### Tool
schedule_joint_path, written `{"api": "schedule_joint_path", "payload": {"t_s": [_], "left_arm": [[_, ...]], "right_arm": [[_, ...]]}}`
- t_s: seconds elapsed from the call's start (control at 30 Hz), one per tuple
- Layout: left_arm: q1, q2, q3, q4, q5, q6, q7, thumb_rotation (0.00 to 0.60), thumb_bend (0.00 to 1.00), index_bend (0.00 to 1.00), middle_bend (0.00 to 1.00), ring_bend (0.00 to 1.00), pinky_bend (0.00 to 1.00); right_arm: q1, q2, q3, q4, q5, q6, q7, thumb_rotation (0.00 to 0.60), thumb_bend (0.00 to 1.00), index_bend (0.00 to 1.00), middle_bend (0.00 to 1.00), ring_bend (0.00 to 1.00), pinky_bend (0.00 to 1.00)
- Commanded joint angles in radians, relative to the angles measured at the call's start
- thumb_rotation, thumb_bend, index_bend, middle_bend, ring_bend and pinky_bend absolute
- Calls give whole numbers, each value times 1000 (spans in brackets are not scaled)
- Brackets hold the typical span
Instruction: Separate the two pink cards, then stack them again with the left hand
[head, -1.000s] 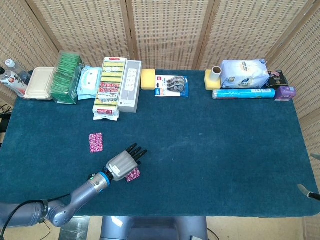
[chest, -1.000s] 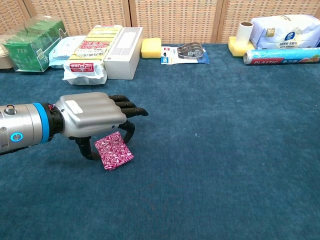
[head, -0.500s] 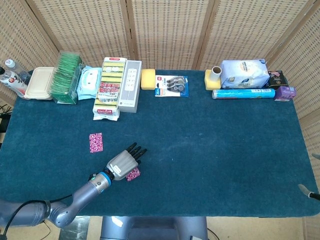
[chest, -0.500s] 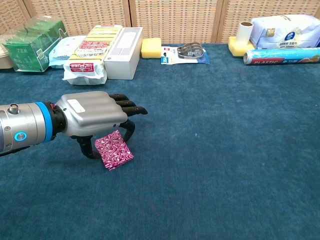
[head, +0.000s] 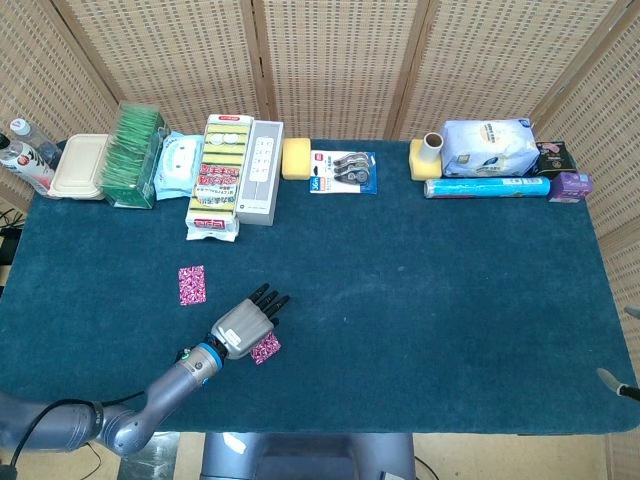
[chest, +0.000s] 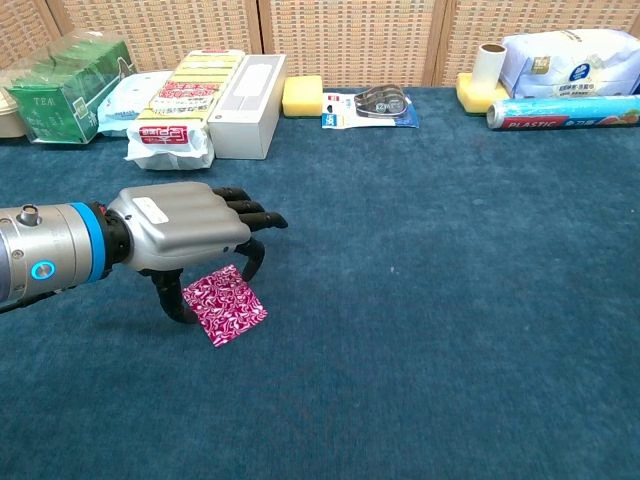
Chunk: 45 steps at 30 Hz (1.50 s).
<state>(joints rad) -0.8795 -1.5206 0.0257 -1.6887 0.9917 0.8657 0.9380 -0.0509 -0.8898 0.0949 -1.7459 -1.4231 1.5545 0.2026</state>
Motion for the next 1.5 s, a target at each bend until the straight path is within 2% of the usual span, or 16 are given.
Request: {"api": "schedule_joint_path", "payload": {"t_s": [0.03, 0.2, 0.33, 0.5, 0.63, 0.77, 0.9, 1.03, 1.23, 1.5], "left_arm": [[-5, 4, 6, -5, -3, 10, 6, 600, 152, 344, 0, 0, 0], [-13, 6, 18, 1, 5, 20, 10, 600, 152, 295, 0, 0, 0], [-10, 23, 37, 16, 54, 28, -9, 600, 152, 154, 0, 0, 0], [26, 96, 78, 68, 258, 65, -160, 600, 156, 138, 0, 0, 0], [61, 154, 117, 159, 435, 129, -339, 600, 159, 138, 0, 0, 0], [82, 178, 150, 304, 580, 201, -468, 600, 159, 137, 0, 0, 0], [98, 163, 183, 495, 704, 276, -598, 600, 158, 138, 0, 0, 4], [112, 113, 214, 701, 796, 340, -720, 600, 155, 137, 0, 0, 87], [127, 20, 242, 973, 870, 416, -914, 600, 126, 138, 0, 0, 129], [123, -67, 269, 1142, 917, 417, -1000, 600, 111, 138, 0, 0, 167]], "right_arm": [[0, 0, 0, 0, 0, 0, 1, 600, 0, 205, 17, 0, 0], [-1, 1, 0, 0, -1, 1, 1, 600, 0, 205, 17, 0, 0], [-1, 0, 1, 1, 1, 0, 0, 600, 0, 204, 17, 0, 0], [2, -2, 1, 2, 2, -4, -3, 600, 0, 205, 17, 0, 0], [3, -3, 1, -1, 3, -7, -10, 600, 0, 205, 17, 0, 0], [4, -6, 1, -5, 4, -7, -21, 600, 0, 204, 17, 0, 0], [6, -8, 2, -8, 7, -9, -30, 600, 0, 204, 17, 0, 0], [7, -10, 2, -9, 9, -10, -36, 600, 0, 204, 17, 0, 0], [8, -11, 3, -10, 10, -11, -40, 600, 0, 205, 17, 0, 0], [8, -12, 5, -8, 16, -13, -43, 600, 0, 204, 17, 0, 0]]}}
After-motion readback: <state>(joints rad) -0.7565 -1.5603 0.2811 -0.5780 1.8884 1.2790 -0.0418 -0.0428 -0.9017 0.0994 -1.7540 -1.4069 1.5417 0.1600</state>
